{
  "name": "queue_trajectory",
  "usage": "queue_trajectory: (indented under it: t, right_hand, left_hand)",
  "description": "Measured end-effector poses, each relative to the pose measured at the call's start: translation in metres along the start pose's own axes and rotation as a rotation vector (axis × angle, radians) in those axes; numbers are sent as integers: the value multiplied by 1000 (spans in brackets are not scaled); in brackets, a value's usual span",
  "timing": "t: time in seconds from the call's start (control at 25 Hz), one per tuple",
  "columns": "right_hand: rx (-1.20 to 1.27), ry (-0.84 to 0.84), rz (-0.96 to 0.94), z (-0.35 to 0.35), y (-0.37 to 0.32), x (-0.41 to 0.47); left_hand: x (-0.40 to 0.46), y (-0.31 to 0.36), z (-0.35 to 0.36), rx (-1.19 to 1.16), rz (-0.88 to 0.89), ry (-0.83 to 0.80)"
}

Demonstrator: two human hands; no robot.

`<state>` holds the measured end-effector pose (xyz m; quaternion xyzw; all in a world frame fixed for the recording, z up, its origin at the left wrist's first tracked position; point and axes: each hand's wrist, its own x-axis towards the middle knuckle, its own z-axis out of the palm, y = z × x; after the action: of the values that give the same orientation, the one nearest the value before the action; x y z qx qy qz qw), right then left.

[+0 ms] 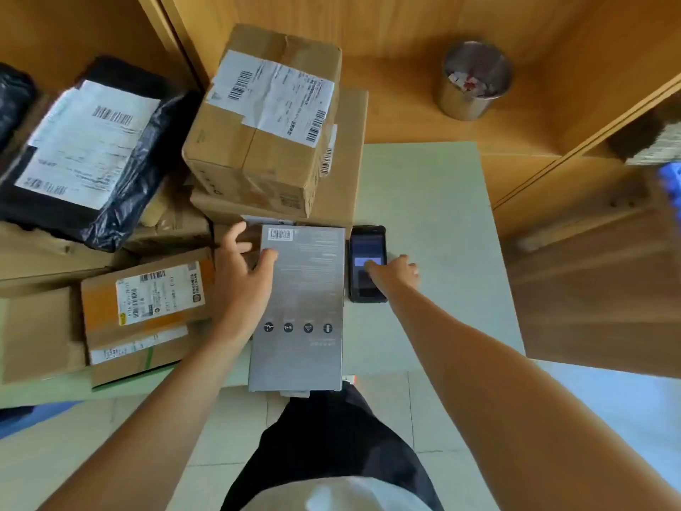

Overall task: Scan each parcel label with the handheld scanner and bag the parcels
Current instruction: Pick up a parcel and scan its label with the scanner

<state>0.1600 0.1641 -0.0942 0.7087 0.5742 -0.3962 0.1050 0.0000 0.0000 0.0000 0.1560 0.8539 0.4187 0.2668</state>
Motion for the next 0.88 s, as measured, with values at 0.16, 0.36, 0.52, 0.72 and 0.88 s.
queue_trajectory:
  t: [0.16, 0.36, 0.52, 0.72, 0.88]
  right_hand:
    - [-48, 49, 8, 21, -24, -6]
    - [-178, 174, -79, 28, -16, -4]
    - [1, 169, 38, 11, -5, 2]
    - [912, 77, 257, -38, -5, -6]
    - [1088, 186, 118, -84, -24, -45]
  left_hand:
    - [-5, 8, 10, -40, -61, 25]
    - [-7, 14, 9, -67, -41, 37]
    - [-5, 7, -3, -69, -24, 64]
    - [-11, 8, -28, -92, 1, 66]
    - [-16, 42, -51, 0, 248, 4]
